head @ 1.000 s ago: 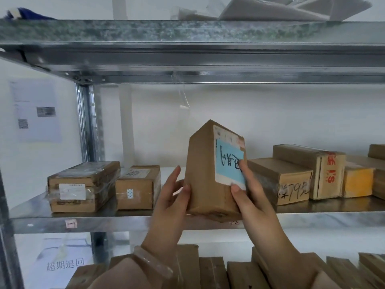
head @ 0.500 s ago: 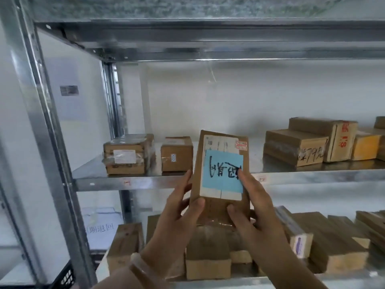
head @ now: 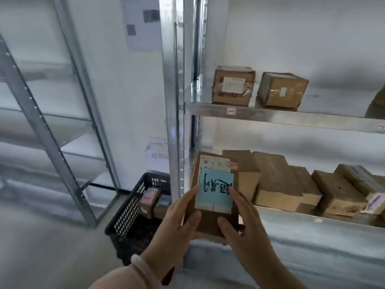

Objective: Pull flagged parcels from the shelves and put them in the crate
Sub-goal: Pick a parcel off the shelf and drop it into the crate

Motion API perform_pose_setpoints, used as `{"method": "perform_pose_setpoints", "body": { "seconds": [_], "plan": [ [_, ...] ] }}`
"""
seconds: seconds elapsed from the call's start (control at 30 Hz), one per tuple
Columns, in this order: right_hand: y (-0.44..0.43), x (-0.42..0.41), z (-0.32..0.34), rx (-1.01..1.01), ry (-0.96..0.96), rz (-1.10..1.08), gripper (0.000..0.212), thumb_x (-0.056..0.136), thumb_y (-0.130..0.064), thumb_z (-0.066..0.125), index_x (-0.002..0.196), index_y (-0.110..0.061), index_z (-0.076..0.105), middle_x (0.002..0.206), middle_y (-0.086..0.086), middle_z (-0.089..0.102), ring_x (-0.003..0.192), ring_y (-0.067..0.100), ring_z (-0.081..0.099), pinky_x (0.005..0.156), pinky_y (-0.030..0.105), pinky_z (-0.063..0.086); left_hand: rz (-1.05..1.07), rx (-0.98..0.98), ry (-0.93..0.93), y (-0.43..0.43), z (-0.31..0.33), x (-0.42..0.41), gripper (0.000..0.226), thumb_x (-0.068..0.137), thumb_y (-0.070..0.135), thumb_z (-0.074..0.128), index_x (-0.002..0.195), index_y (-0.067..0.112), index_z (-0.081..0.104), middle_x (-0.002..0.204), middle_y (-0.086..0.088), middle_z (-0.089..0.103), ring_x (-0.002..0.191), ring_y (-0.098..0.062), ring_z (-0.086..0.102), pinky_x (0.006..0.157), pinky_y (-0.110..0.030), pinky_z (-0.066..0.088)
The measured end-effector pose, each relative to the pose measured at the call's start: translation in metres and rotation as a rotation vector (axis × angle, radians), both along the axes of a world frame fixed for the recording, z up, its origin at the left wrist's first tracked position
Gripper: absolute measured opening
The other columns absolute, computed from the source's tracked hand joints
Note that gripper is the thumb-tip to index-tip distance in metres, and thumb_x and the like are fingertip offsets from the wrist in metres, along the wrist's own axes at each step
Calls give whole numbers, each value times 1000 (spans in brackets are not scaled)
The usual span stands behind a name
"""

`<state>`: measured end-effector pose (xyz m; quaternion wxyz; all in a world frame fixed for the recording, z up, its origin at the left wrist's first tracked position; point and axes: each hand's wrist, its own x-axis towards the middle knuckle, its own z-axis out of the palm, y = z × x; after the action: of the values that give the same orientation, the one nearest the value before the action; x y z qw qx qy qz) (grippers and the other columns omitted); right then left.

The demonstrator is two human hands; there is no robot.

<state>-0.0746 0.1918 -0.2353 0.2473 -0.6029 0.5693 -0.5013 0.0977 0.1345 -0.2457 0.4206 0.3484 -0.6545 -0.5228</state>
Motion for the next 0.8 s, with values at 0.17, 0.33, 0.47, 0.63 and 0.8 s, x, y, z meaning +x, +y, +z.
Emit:
{"method": "perform_pose_setpoints", "body": {
  "seconds": [0.17, 0.33, 0.47, 0.63, 0.8],
  "plan": [
    [-28, 50, -31, 124, 42, 120, 75, 89, -30, 64, 119, -80, 17, 126, -57, 9, 120, -28, 21, 75, 1, 44, 126, 108, -46, -10, -37, 58, 67, 72, 45, 69, 132, 57, 41, 139, 4, 42, 118, -21, 57, 86, -38, 57],
    [-81, 87, -60, 244, 78, 247, 69, 89, -40, 61, 122, -77, 12, 135, -40, 14, 122, -26, 19, 85, 4, 44, 226, 231, -16, -43, -68, 103, 70, 69, 39, 75, 129, 57, 44, 142, -1, 41, 118, -27, 59, 87, -42, 57],
    [-128, 115, -82, 339, 97, 343, 70, 82, -50, 61, 121, -77, 9, 136, -37, 11, 120, -27, 17, 92, 2, 36, 323, 328, 32, -74, -86, 131, 61, 81, 15, 70, 123, 54, 51, 135, -3, 48, 108, -23, 66, 81, -40, 59],
    [-186, 141, -111, 449, 215, 462, 80, 77, -64, 56, 142, -59, 9, 154, -25, 8, 140, 1, 16, 116, 35, 27, 444, 434, 44, -113, -116, 161, 61, 87, -2, 60, 122, 48, 52, 125, 0, 56, 98, -21, 70, 71, -33, 60],
    [-229, 156, -147, 588, 270, 465, 78, 72, -77, 47, 135, -70, 1, 150, -33, 5, 139, -3, 8, 116, 35, 17, 444, 535, -63, -157, -160, 188, 60, 89, 9, 63, 123, 55, 46, 124, 6, 54, 98, -19, 68, 74, -32, 60]
  ]
}}
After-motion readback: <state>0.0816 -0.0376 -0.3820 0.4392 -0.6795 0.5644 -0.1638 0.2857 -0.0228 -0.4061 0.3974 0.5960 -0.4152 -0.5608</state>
